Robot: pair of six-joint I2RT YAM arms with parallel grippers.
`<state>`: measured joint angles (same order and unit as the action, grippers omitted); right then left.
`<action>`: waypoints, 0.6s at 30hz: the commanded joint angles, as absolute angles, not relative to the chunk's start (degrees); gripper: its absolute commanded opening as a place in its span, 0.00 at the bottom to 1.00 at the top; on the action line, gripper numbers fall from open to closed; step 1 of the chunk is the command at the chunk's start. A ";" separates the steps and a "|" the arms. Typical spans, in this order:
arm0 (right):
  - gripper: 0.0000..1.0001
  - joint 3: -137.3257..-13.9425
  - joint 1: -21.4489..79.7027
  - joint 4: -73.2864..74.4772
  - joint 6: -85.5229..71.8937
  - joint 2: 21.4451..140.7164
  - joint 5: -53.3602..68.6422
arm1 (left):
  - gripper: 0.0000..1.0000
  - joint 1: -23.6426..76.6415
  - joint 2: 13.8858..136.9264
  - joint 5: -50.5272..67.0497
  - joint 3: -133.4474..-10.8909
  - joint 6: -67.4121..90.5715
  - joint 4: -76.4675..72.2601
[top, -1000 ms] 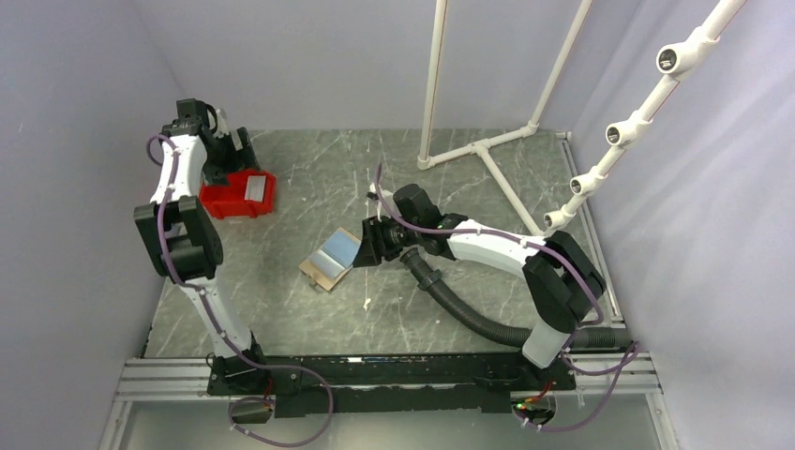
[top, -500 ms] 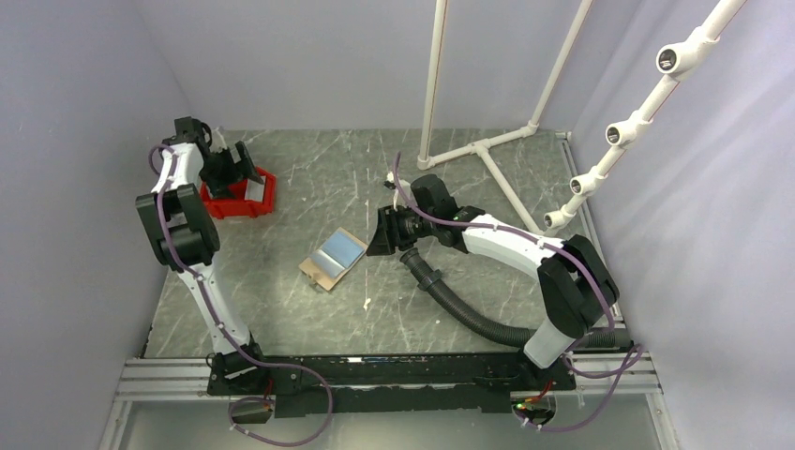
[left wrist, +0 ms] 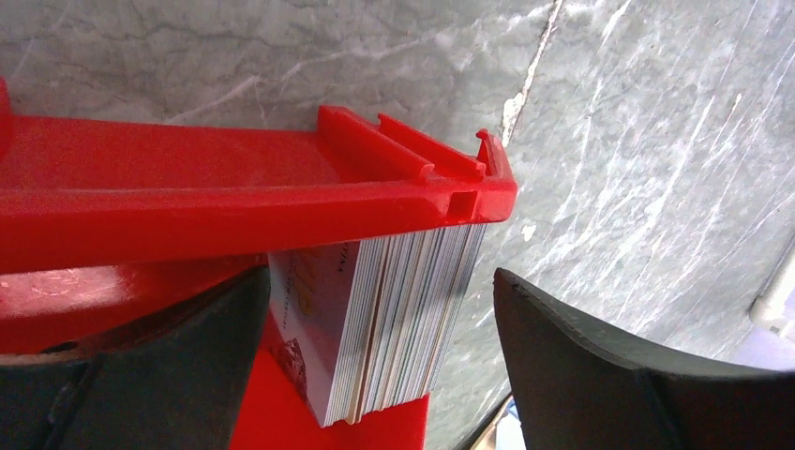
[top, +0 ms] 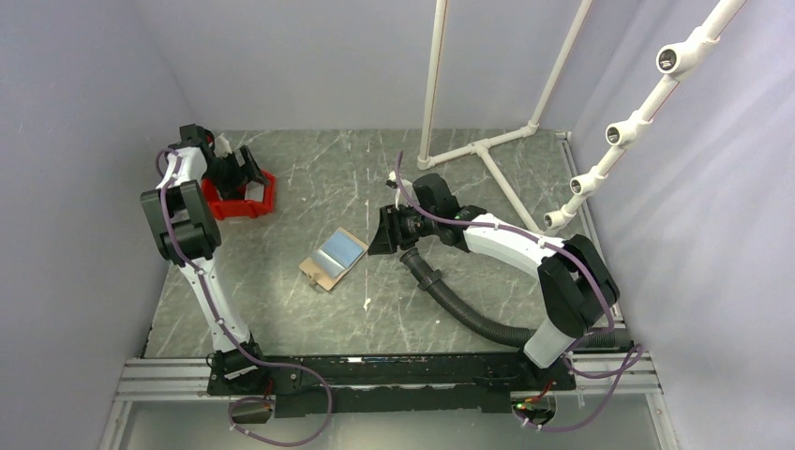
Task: Put the credit cards into the card holder
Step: Pick up the credit card from the storage box.
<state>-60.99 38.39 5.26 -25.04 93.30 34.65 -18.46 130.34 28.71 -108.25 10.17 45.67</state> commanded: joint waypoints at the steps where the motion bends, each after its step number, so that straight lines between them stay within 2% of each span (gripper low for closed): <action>1: 0.49 -60.71 38.14 3.31 -24.42 92.29 35.73 | 0.92 -18.37 127.96 32.68 -109.24 10.98 42.91; 4: 0.49 -60.80 38.14 3.11 -24.60 92.67 36.02 | 0.90 -18.37 127.75 33.74 -109.05 11.29 42.48; 18: 0.49 -60.69 38.14 2.46 -24.90 93.69 36.72 | 0.66 -18.29 125.90 31.97 -108.74 10.31 43.68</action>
<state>-60.99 38.33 5.08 -25.06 93.54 35.14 -18.61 129.97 30.30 -108.25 10.35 44.40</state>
